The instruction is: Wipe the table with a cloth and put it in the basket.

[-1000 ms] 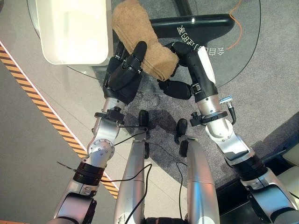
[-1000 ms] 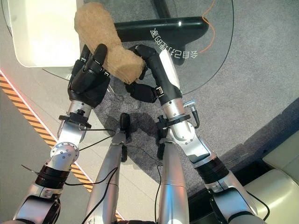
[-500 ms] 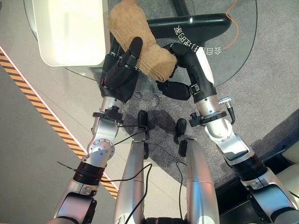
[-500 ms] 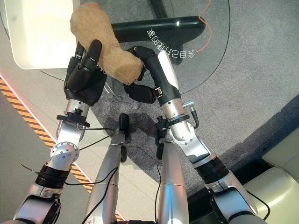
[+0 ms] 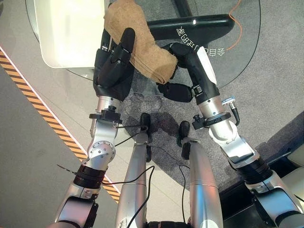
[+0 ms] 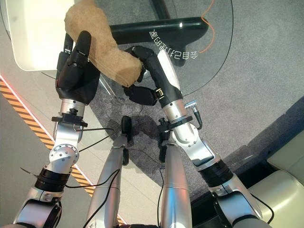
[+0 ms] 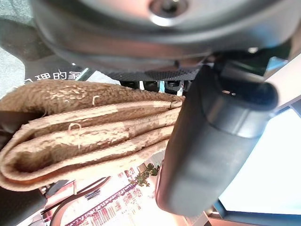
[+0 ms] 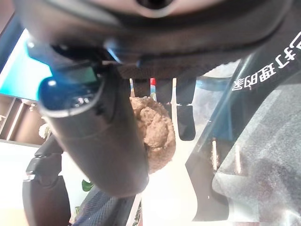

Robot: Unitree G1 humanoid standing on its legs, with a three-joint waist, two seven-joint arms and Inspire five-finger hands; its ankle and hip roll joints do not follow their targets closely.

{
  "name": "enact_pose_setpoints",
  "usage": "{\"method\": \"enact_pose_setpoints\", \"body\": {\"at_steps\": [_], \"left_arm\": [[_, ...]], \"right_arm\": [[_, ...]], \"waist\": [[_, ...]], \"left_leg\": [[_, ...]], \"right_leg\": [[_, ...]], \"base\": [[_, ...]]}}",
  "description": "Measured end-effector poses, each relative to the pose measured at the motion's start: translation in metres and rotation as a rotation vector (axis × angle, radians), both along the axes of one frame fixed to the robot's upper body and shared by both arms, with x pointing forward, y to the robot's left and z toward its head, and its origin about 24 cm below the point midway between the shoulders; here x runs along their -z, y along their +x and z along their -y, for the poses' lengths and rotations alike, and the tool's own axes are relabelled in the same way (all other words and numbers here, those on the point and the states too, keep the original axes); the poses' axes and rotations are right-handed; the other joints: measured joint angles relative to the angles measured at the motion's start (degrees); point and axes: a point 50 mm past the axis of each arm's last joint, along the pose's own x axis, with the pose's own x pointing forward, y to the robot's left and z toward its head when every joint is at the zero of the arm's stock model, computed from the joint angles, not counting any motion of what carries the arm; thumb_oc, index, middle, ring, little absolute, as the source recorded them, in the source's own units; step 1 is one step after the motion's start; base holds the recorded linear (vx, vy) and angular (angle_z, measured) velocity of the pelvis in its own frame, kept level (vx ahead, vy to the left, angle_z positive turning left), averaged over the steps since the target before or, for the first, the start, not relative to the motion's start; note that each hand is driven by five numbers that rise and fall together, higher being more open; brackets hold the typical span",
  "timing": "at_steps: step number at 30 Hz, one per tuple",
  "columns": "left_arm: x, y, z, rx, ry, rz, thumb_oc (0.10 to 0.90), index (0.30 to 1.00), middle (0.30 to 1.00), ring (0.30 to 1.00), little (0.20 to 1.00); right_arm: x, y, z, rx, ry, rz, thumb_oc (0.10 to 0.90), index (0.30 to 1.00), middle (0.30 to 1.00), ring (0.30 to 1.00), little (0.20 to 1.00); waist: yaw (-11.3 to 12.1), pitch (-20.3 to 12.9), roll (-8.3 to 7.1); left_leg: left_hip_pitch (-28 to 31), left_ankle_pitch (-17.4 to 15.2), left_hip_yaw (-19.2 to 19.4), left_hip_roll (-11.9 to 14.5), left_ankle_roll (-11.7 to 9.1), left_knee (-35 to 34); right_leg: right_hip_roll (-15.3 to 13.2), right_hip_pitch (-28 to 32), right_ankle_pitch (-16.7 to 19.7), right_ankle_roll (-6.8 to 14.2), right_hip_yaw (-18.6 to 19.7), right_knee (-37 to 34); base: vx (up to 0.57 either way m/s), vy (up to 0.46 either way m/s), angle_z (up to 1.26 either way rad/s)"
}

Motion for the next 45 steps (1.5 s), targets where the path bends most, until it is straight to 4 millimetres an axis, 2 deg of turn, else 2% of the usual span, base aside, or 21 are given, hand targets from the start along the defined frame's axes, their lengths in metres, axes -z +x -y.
{"method": "enact_pose_setpoints", "body": {"at_steps": [18,19,20,45], "left_arm": [[-0.001,0.0,-0.003,-0.01,0.001,0.0,0.8,0.9,0.9,0.9,0.9],[-0.001,0.0,-0.003,-0.011,0.005,0.001,0.262,0.439,0.439,0.439,0.362],[-0.001,0.0,-0.003,-0.017,0.016,0.005,0.1,0.3,0.3,0.3,0.2],[-0.003,0.0,-0.007,-0.037,0.015,0.014,0.1,0.3,0.3,0.3,0.2]], "right_arm": [[-0.008,0.003,-0.003,-0.02,-0.076,-0.002,0.1,0.3,0.3,0.3,0.2],[-0.008,0.003,-0.003,-0.021,-0.076,-0.002,0.1,0.3,0.3,0.3,0.2],[-0.008,0.003,-0.003,-0.021,-0.078,-0.002,0.1,0.3,0.3,0.3,0.2],[-0.004,-0.002,-0.011,-0.067,-0.124,-0.012,0.1,0.3,0.3,0.3,0.2]], "waist": [[0.1,0.0,0.0],[0.1,0.0,0.0],[0.1,0.0,0.0],[0.0,0.0,0.0]], "left_leg": [[0.0,0.0,0.0,0.0,0.0,0.0],[0.0,0.0,0.0,0.0,0.0,0.0],[0.0,0.0,0.0,0.0,0.0,0.0],[0.0,0.0,0.0,0.0,0.0,-0.1]], "right_leg": [[0.0,0.0,0.0,0.0,0.0,0.0],[0.0,0.0,0.0,0.0,0.0,0.0],[0.0,0.0,0.0,0.0,0.0,0.0],[0.0,0.0,0.0,0.0,0.0,-0.1]], "base": [[0.0,0.0,0.0],[0.0,0.0,0.0],[0.0,0.0,0.0],[0.0,0.0,0.0]]}}
